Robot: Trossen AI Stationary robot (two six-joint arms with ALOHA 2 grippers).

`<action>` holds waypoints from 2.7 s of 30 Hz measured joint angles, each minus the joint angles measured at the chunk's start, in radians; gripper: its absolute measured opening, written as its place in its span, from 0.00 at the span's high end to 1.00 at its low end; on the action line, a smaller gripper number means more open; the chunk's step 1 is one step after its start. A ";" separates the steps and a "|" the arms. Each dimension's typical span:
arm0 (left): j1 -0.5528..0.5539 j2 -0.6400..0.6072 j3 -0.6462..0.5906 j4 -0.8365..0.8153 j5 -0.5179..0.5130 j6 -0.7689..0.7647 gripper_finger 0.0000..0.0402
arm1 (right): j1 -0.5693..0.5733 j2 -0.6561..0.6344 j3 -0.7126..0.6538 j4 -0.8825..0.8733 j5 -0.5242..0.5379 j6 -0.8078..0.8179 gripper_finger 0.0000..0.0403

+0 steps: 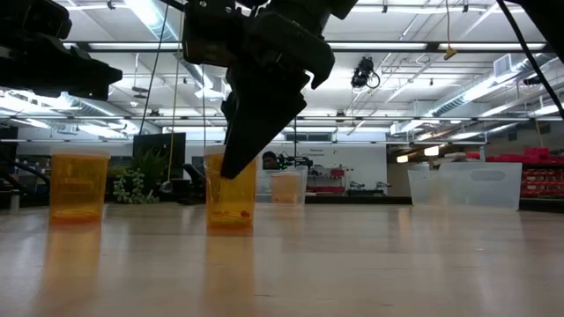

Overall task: Pick and place medicine bottles into bin by pill shape (circle, oval)
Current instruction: Put the right big orange pill bottle into the left transparent bin

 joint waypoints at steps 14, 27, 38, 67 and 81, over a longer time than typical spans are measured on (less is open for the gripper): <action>0.000 0.000 0.000 0.000 0.000 0.000 0.93 | -0.069 -0.005 0.034 -0.061 0.004 -0.016 0.44; 0.000 0.000 0.000 0.000 0.000 0.000 0.91 | -0.236 -0.006 0.161 -0.069 0.004 -0.164 0.44; 0.000 0.000 0.000 0.000 0.000 0.000 0.93 | -0.351 -0.006 0.240 -0.028 0.004 -0.263 0.44; 0.000 0.000 0.000 0.000 0.000 0.000 0.93 | -0.661 -0.007 0.237 0.293 -0.136 -0.392 0.44; 0.000 0.000 0.000 0.000 0.000 0.000 0.91 | -0.727 -0.006 0.078 0.456 -0.145 -0.297 0.44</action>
